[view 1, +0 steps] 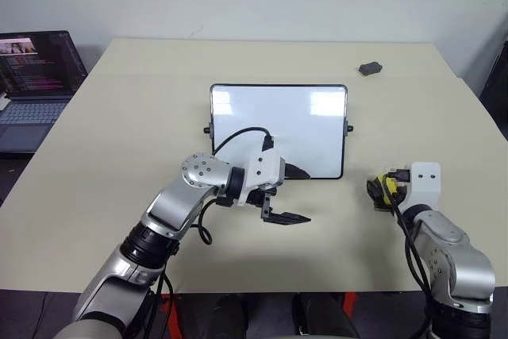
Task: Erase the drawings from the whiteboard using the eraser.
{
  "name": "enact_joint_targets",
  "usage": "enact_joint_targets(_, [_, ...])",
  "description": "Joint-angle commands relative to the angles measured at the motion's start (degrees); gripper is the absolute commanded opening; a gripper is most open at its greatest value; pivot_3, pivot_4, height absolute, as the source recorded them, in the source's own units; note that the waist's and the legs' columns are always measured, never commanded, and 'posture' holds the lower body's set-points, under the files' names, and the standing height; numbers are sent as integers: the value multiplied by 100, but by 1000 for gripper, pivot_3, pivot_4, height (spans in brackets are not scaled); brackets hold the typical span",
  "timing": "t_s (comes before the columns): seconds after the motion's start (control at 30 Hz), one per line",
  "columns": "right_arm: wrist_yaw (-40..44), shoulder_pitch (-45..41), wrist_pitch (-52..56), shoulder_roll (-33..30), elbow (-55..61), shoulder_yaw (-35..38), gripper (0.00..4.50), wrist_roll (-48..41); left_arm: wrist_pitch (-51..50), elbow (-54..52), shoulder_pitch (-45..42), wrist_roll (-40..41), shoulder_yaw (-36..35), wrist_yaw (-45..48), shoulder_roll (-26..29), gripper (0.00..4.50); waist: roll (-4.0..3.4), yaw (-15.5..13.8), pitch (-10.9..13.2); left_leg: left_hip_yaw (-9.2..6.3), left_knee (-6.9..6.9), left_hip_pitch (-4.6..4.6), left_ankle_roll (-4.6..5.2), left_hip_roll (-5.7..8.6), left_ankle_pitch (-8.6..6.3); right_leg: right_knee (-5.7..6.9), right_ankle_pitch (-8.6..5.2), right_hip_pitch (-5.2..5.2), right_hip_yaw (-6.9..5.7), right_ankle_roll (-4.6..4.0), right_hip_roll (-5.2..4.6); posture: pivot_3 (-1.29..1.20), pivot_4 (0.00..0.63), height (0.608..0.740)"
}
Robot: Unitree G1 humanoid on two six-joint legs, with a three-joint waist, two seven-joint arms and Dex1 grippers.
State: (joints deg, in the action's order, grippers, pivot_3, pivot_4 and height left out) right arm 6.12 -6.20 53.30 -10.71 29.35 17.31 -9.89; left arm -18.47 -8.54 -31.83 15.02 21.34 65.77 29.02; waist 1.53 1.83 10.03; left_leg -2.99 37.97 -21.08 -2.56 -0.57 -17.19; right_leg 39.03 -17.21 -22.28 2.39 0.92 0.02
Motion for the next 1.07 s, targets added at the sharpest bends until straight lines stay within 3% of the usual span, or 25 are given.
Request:
enact_joint_targets(0.03, [-60, -163, -373, -11, 545, 365, 4452, -196, -88, -176, 107, 64, -489, -384, 32, 4500, -1, -3, 1, -1, 0, -1, 0, -1, 0, 0, 0, 0, -1, 0, 0, 0, 150, 740])
enact_joint_targets(0.23, [514, 87, -1783, -135, 601, -96, 4452, -215, -818, -692, 682, 334, -1392, -1663, -245, 4500, -1, 3, 1, -1, -1, -1, 1, -2, -1, -3, -1, 0, -1, 1, -1, 0, 150, 740])
enact_joint_targets(0.4, [1284, 554, -2524, -90, 725, -717, 4452, -656, -1418, -1604, 1538, 255, -2128, -3303, -865, 4500, 0, 1, -1, -2, 2, 1, 1, -1, -1, -2, -1, 4, -2, 2, -5, 0, 150, 740])
enact_joint_targets(0.67, [2064, 1929, -3825, -190, 238, -1263, 4452, -730, -1571, -2978, 3384, -174, -2438, -4978, -1562, 4500, 1, -46, -2, -4, 4, 7, 0, 2, -3, -2, -4, 13, -2, 8, -16, 0, 150, 740])
enact_joint_targets(0.8, [2086, 2153, -4327, -163, -122, -1313, 4452, -648, -1354, -2912, 4087, -327, -2940, -5386, -1673, 4500, -5, -10, -8, -3, 4, 31, 0, 2, -3, 1, -4, 31, -2, 10, -14, 0, 150, 740])
enact_joint_targets(1.07, [2162, 2703, -4514, -389, -261, -1281, 4452, -698, -982, -2415, 4251, -318, -3147, -5276, -1484, 4500, -1, -64, -11, -9, 1, 25, -2, 3, -3, -2, -5, 30, -8, 8, -11, 0, 150, 740])
